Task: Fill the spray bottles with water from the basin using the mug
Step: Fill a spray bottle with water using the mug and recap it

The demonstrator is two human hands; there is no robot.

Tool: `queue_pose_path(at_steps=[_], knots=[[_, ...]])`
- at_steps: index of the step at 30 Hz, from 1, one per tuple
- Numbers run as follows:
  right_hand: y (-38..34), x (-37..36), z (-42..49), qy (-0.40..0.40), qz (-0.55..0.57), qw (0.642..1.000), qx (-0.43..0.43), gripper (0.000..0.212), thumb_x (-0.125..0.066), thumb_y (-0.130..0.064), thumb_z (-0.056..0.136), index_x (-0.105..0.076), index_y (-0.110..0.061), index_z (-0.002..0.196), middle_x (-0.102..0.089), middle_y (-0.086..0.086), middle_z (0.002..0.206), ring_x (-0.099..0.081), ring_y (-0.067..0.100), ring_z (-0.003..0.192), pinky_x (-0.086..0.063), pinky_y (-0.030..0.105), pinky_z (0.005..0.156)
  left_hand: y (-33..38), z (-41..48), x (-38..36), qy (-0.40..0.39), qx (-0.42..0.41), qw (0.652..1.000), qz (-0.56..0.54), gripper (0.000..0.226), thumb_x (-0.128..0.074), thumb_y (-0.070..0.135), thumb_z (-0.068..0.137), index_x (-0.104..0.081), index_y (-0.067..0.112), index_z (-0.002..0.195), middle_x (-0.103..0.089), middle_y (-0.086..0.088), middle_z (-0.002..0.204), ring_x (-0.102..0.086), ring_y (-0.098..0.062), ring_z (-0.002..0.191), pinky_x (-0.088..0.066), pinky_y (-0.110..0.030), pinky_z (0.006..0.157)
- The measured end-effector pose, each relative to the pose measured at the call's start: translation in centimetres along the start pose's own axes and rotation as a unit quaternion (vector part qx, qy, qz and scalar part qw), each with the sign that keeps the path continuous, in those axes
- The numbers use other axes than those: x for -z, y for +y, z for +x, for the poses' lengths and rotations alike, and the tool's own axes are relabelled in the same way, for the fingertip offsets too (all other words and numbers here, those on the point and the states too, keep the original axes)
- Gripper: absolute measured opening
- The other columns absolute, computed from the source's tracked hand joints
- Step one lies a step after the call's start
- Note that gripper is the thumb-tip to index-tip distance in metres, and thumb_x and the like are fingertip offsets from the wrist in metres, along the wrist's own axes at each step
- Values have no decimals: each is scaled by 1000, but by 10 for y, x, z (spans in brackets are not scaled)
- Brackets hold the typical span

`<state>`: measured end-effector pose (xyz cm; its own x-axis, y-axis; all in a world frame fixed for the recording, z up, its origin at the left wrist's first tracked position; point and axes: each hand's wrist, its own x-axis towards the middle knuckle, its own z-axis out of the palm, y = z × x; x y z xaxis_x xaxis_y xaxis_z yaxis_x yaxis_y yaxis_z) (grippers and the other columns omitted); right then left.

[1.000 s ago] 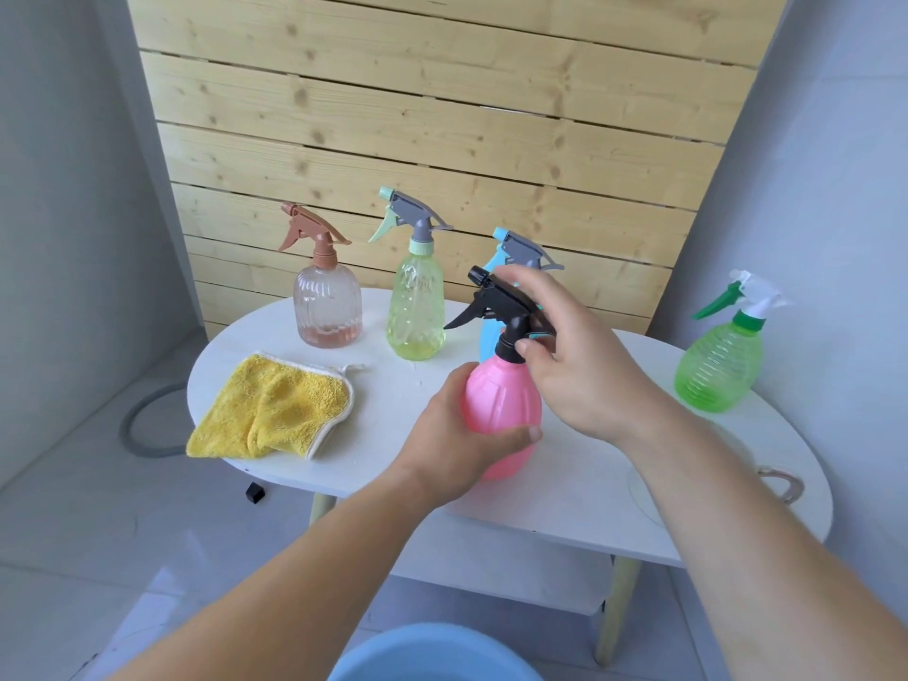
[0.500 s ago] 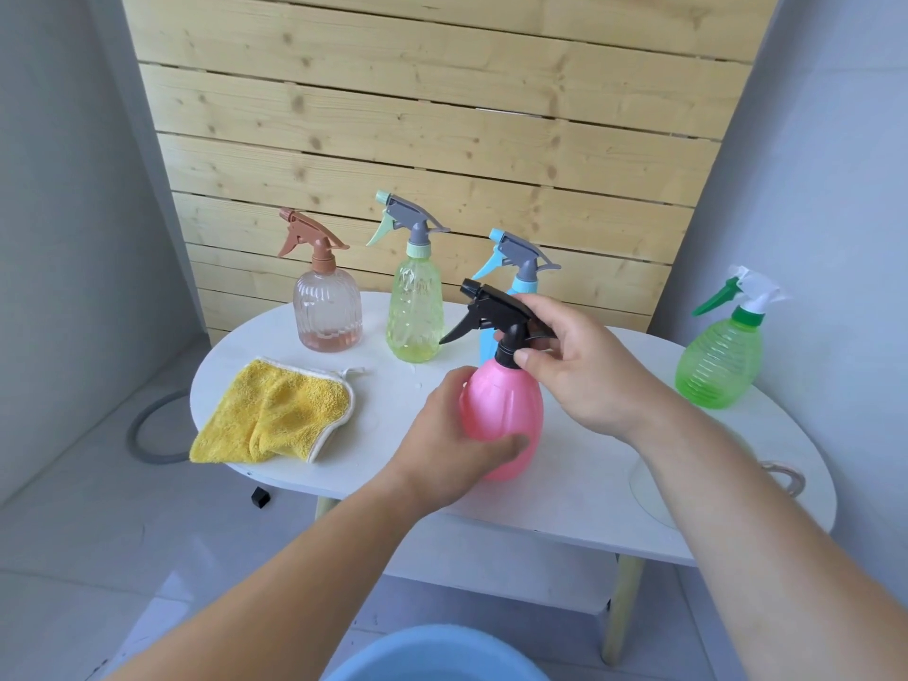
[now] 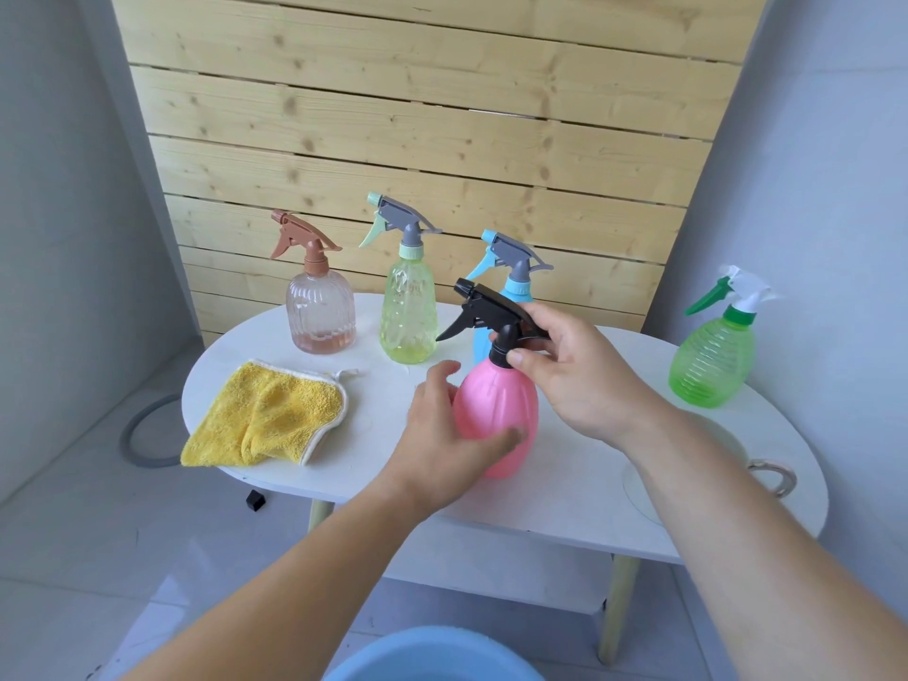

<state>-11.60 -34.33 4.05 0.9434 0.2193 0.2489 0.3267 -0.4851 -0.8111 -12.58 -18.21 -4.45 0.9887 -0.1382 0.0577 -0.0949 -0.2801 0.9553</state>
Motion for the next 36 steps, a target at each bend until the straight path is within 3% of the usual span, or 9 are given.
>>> queue_pose_path(at_steps=[3,7,11,16,21,25,28,33,36], knots=[[2,0,1,5,6,1000,-1,32,-55,-5,93,-65,-26,115,-70,-2,106,-65,18,108,-45,47,107,2,3,2,-53,1,999,3,99,-82,15,79,-23,34,157,-46,28,121,-52,20,103,-46,-2,71],[4,3,0,17,11,1000,-5,28,-57,-4,93,-67,-27,105,-72,-2,104,-66,16,106,-46,46,107,2,6,3,15,-23,998,52,111,-98,39,64,-32,27,152,-49,12,119,-52,-6,112,-46,-17,85],[5,5,-1,21,23,999,-11,23,-58,-3,93,-68,-22,100,-73,0,103,-67,16,105,-46,44,106,3,6,0,-57,-11,998,36,93,-82,14,84,-25,27,157,-49,22,123,-54,20,101,-44,-1,74],[5,3,-1,24,23,999,-12,21,-61,-7,92,-69,-25,99,-74,-3,102,-66,14,105,-47,41,106,2,7,-6,26,-24,993,110,116,-92,55,58,-31,27,152,-44,5,133,-47,-16,125,-48,-33,101],[6,5,-3,26,22,999,-11,20,-61,-8,93,-69,-25,98,-73,-5,102,-66,13,105,-47,40,106,1,12,0,-60,-12,998,11,112,-89,31,64,-27,26,157,-58,10,125,-59,9,107,-51,-15,81],[7,4,-2,34,24,999,-7,20,-63,-8,91,-70,-26,96,-73,-5,102,-65,14,105,-47,41,105,2,10,-4,-10,-21,997,77,114,-88,62,49,-36,33,147,-48,4,129,-51,-15,119,-51,-33,96],[8,3,-2,33,34,999,-7,20,-63,-8,91,-71,-26,96,-73,-4,103,-65,14,105,-47,41,105,1,12,-3,-72,-16,997,2,82,-80,33,63,-42,39,135,-60,1,127,-62,-18,113,-58,-27,86],[8,3,-2,32,34,999,-3,20,-63,-8,92,-70,-27,95,-72,-8,98,-66,12,102,-48,37,105,-2,15,-1,-37,-19,999,32,104,-94,57,50,-42,33,137,-60,4,124,-63,-13,111,-59,-35,88],[8,4,-3,29,42,999,-7,21,-63,-6,92,-70,-26,94,-72,-9,98,-66,13,103,-47,37,106,-2,14,-2,-72,-16,997,-15,92,-83,35,64,-40,35,145,-64,6,127,-66,-10,113,-60,-31,92]])
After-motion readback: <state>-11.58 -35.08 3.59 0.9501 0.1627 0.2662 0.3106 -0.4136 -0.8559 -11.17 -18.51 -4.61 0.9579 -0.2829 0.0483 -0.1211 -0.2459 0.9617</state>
